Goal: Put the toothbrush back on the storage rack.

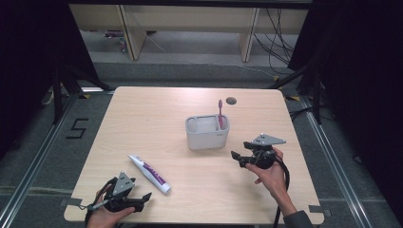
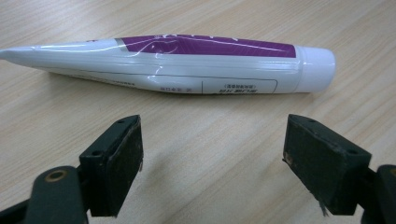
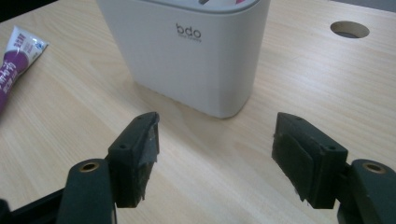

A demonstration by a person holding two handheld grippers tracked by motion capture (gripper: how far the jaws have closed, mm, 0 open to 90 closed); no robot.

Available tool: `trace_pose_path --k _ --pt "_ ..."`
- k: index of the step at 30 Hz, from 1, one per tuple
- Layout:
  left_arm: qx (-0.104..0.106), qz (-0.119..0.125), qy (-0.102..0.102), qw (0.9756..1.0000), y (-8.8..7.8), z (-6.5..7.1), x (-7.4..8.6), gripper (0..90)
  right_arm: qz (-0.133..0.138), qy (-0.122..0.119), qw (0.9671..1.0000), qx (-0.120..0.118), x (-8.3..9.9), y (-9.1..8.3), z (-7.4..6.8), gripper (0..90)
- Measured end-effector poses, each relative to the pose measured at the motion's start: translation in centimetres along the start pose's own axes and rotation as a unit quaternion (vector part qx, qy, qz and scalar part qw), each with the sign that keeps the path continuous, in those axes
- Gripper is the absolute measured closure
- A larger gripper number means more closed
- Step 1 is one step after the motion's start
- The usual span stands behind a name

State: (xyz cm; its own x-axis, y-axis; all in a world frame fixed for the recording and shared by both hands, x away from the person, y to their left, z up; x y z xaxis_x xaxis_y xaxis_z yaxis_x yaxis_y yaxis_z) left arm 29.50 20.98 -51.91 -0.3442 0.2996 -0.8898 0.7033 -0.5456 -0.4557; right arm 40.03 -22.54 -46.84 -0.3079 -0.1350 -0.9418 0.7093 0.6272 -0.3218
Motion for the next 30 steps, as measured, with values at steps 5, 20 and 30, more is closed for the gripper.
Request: trace_pose_path --k 5,20,30 --pt "-0.006 0.001 -0.001 1.0000 -0.2 -0.1 0.0 19.5 -0.008 -0.007 0.9999 0.000 0.5 -0.5 -0.4 32.5" --pt "-0.009 0.000 -0.007 0.9999 -0.2 -0.3 0.0 19.5 -0.037 -0.018 0.9991 -0.008 2.5 -2.1 -1.5 31.3" --pt "-0.008 0.004 -0.009 0.9999 -0.2 -0.3 0.0 19.5 -0.052 -0.026 0.9982 -0.010 3.6 -3.2 -1.9 31.3"
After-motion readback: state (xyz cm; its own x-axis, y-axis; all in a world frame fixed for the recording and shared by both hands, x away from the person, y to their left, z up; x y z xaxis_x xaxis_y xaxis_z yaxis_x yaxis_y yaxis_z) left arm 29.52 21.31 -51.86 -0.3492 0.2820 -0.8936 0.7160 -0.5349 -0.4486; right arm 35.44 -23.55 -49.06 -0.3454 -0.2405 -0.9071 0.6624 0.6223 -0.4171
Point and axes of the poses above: each handheld gripper's, and its own axes: y roughly forward along the jaws, x roughly out of its underside, z roughly to its right, the point moved 1 cm from there along y, roughly forward along the jaws, and after that the axes turned 15 degrees about z, right-handed, at the moved point
